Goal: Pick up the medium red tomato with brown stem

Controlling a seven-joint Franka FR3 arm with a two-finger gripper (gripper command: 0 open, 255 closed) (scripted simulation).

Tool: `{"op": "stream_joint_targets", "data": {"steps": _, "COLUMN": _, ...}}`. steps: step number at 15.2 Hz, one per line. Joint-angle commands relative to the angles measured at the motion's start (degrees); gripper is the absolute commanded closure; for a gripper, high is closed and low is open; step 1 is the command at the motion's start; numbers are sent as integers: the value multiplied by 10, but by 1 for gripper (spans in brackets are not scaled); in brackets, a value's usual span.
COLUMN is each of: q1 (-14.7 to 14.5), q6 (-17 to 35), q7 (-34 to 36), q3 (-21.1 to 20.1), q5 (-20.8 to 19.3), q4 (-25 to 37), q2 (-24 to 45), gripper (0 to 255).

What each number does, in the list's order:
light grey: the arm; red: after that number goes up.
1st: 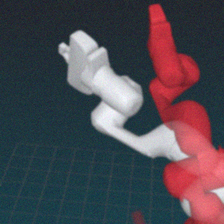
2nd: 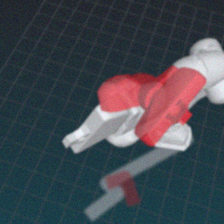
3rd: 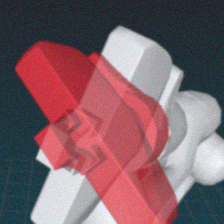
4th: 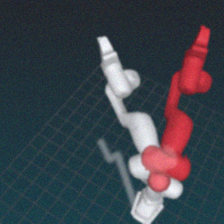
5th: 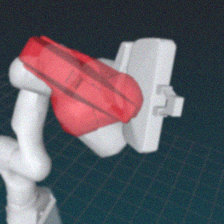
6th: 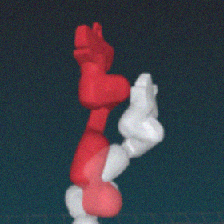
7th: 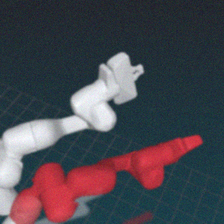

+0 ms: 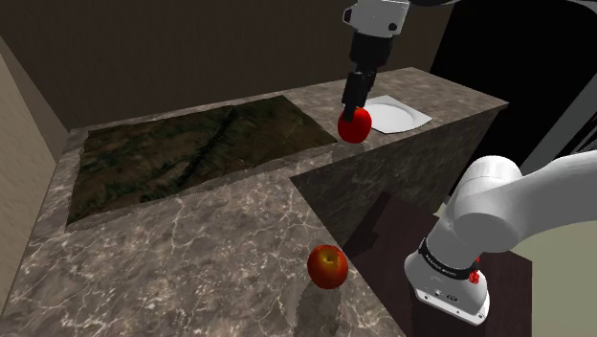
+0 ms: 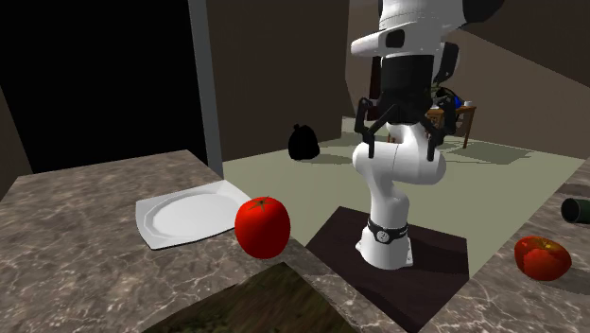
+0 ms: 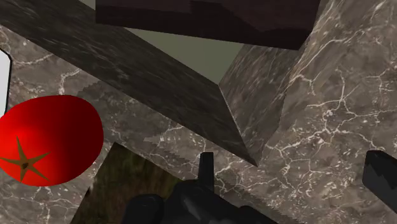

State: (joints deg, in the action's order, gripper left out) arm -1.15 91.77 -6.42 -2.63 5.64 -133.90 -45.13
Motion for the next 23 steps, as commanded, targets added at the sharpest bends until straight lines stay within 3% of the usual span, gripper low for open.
{"op": "stream_joint_targets", "data": {"steps": 1, "q1": 0, "q6": 0, "q7": 0, "q3": 0, "q5": 0, "q4": 0, "q2": 0, "gripper": 0}}
{"op": "stream_joint_targets", "data": {"steps": 17, "q1": 154, "q6": 35, "q7": 186, "q3": 65, "q5": -64, "q4": 140, "q2": 247, "gripper": 0}}
{"op": "stream_joint_targets", "data": {"steps": 21, "q1": 185, "q6": 32, "q7": 229, "q3": 87, "q5": -76, "q4": 172, "q2": 292, "gripper": 0}}
{"op": "stream_joint_targets", "data": {"steps": 23, "q1": 185, "q6": 47, "q7": 229, "q3": 87, "q5": -76, "q4": 157, "q2": 292, "gripper": 0}}
